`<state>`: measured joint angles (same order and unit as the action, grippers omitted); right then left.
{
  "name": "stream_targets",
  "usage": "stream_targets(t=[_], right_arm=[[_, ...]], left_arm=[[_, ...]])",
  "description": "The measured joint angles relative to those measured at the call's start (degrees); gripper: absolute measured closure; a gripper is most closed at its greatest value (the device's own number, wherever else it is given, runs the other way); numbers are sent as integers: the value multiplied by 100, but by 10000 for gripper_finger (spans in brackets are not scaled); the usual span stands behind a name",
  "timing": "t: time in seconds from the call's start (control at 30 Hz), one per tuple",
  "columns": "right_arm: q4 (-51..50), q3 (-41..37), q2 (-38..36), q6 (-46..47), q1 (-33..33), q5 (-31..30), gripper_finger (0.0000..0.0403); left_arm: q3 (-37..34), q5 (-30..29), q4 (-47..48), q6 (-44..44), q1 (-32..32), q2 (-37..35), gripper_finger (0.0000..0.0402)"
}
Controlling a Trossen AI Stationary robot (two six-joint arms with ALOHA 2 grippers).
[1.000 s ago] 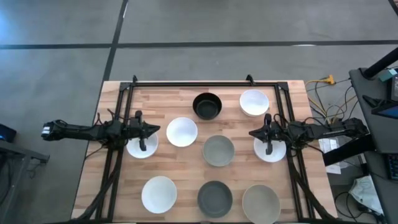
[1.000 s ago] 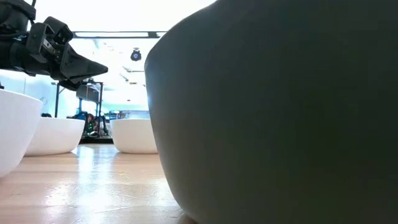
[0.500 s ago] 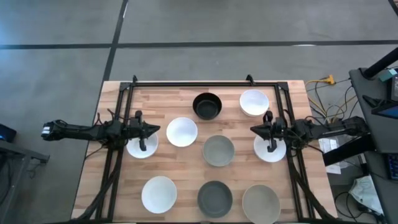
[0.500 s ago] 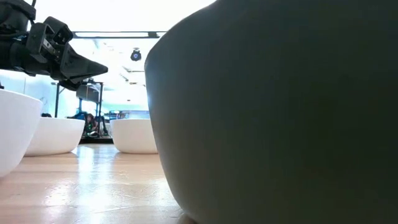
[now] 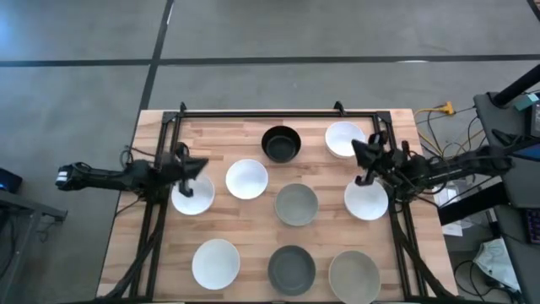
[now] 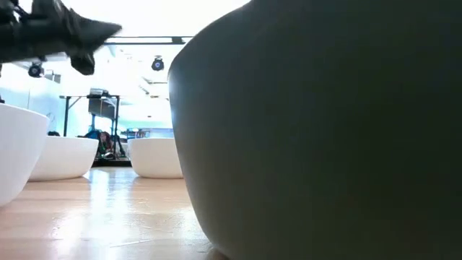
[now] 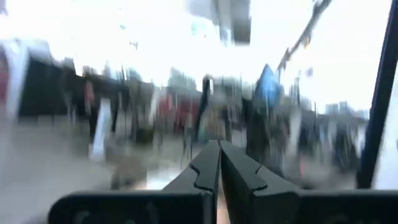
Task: Nest bowls inside each other
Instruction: Stack the white bowl on top of the light gray bowl
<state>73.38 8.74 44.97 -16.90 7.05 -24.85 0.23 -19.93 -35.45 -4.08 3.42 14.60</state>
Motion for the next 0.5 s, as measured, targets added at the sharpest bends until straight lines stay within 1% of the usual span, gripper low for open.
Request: stream_targets(t=[0.1, 0.17, 0.2, 0.27, 0.33, 0.5], right_arm=[[-764, 420, 454, -146, -7, 626, 394], [-1712, 684, 764, -304, -7, 1000, 394], [-2204, 814, 898, -398, -7, 1090, 394], [-3187, 1125, 1177, -454, -7, 1131, 394], [-4046, 1456, 1440, -314, -11, 1125, 394], [-6190, 2455, 1902, 150, -42, 867, 394]], left_arm=[[0, 17, -1189, 809, 0, 121, 402], [0, 123, -1676, 1357, 0, 250, 402], [0, 155, -1833, 1568, 0, 321, 402], [1, 242, -2041, 1775, 0, 479, 402], [26, 256, -2062, 1810, 0, 663, 402], [229, 321, -2054, 1799, -2, 1418, 402]])
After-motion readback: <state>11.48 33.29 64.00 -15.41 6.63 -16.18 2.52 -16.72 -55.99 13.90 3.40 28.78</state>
